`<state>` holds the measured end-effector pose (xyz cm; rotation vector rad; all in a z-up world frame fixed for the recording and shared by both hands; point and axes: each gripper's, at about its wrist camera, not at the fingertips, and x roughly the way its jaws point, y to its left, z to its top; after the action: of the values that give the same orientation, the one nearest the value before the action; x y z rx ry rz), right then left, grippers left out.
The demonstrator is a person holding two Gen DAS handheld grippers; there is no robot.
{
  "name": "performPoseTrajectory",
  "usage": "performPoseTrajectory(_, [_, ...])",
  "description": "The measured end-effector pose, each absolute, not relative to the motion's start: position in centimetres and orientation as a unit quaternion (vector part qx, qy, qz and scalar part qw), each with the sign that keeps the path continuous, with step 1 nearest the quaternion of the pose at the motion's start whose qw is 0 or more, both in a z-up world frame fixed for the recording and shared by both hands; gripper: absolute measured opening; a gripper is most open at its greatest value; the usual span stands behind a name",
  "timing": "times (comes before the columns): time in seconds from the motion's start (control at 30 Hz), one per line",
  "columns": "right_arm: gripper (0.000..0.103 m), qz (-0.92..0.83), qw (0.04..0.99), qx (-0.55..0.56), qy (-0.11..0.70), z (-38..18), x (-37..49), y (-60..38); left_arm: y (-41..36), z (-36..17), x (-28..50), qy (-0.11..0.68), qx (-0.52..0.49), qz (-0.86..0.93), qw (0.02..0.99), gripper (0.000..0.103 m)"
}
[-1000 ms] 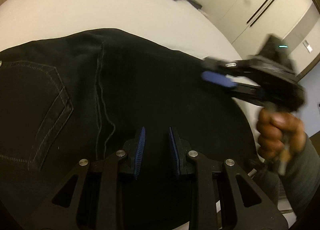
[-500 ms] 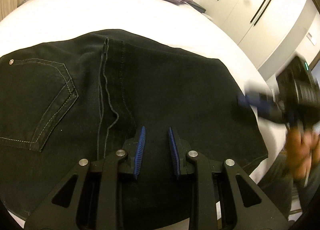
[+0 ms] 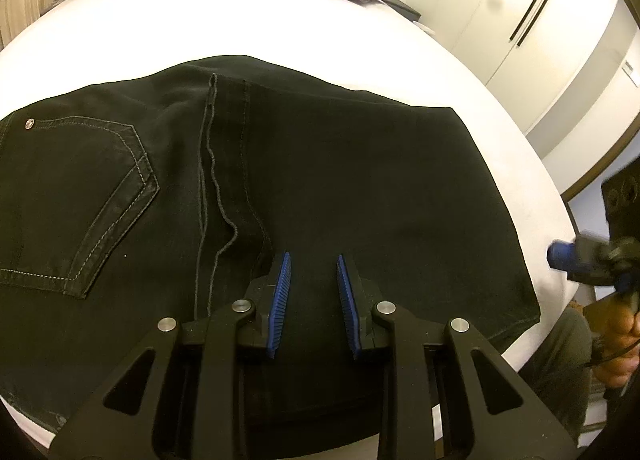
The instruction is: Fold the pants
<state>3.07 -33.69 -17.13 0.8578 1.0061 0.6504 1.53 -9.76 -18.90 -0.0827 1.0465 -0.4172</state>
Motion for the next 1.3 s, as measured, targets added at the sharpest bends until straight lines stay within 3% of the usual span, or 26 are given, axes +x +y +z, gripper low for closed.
performPoseTrajectory(0.13, [0.035, 0.308, 0.707, 0.357, 0.528, -20.4, 3.5, -30.0, -9.2, -18.5, 1.3, 0.495, -0.050, -0.205, 0.843, 0.023])
performPoseTrajectory(0.2, [0.003, 0.291, 0.705, 0.373, 0.528, -22.5, 2.6, -30.3, -9.1, -18.7, 1.2, 0.495, -0.053, -0.207, 0.842, 0.023])
performPoseTrajectory(0.3, [0.000, 0.267, 0.684, 0.424, 0.529, -23.6, 1.1, -32.5, -9.0, -18.9, 1.1, 0.493, -0.057, -0.211, 0.842, 0.023])
performPoseTrajectory(0.37, [0.005, 0.266, 0.714, 0.380, 0.524, -21.2, 0.6, -32.7, -8.9, -19.1, 1.1, 0.492, -0.061, -0.213, 0.842, 0.023])
performPoseTrajectory(0.43, [0.019, 0.281, 0.728, 0.371, 0.504, -19.1, 1.8, -32.6, -8.8, -19.1, 1.0, 0.490, -0.063, -0.214, 0.843, 0.023])
performPoseTrajectory(0.47, [0.033, 0.282, 0.735, 0.369, 0.494, -18.4, 2.9, -32.5, -8.7, -19.1, 0.9, 0.489, -0.062, -0.213, 0.843, 0.023])
performPoseTrajectory(0.5, [0.037, 0.287, 0.742, 0.366, 0.483, -17.5, 4.7, -32.2, -8.6, -19.1, 0.8, 0.489, -0.062, -0.213, 0.844, 0.023])
performPoseTrajectory(0.6, [0.037, 0.300, 0.743, 0.357, 0.480, -16.4, 10.3, -30.3, -8.0, -19.0, 0.6, 0.490, -0.065, -0.215, 0.842, 0.023])
performPoseTrajectory(0.67, [0.044, 0.319, 0.737, 0.348, 0.484, -16.4, 14.5, -27.9, -7.7, -19.0, 0.5, 0.489, -0.069, -0.217, 0.842, 0.023])
performPoseTrajectory(0.83, [0.044, 0.299, 0.699, 0.360, 0.541, -21.1, 21.1, -25.7, -7.5, -19.2, 0.3, 0.484, -0.064, -0.217, 0.845, 0.023])
performPoseTrajectory(0.87, [0.036, 0.287, 0.695, 0.364, 0.550, -22.4, 22.0, -25.8, -7.5, -19.2, 0.3, 0.483, -0.061, -0.218, 0.846, 0.023])
performPoseTrajectory(0.9, [0.019, 0.283, 0.692, 0.373, 0.550, -23.5, 22.7, -26.2, -7.4, -19.3, 0.3, 0.482, -0.060, -0.220, 0.846, 0.023])
performPoseTrajectory(0.97, [0.004, 0.258, 0.704, 0.383, 0.539, -24.1, 23.2, -28.3, -7.0, -19.5, 0.4, 0.482, -0.065, -0.223, 0.845, 0.023])
performPoseTrajectory(1.0, [0.004, 0.244, 0.707, 0.390, 0.537, -24.4, 23.5, -28.5, -6.9, -19.5, 0.4, 0.482, -0.066, -0.223, 0.845, 0.023])
performPoseTrajectory(1.07, [0.011, 0.225, 0.719, 0.401, 0.522, -23.5, 23.0, -29.7, -6.7, -19.6, 0.3, 0.481, -0.067, -0.222, 0.846, 0.023])
performPoseTrajectory(1.1, [0.026, 0.229, 0.727, 0.395, 0.512, -22.6, 22.4, -29.9, -6.7, -19.7, 0.3, 0.480, -0.068, -0.221, 0.846, 0.023])
performPoseTrajectory(1.17, [0.047, 0.263, 0.727, 0.381, 0.507, -20.7, 20.6, -28.7, -6.5, -19.7, 0.1, 0.478, -0.068, -0.219, 0.848, 0.023])
performPoseTrajectory(1.3, [0.050, 0.298, 0.707, 0.381, 0.517, -20.8, 14.4, -27.4, -6.1, -19.6, 0.0, 0.479, -0.072, -0.220, 0.847, 0.023])
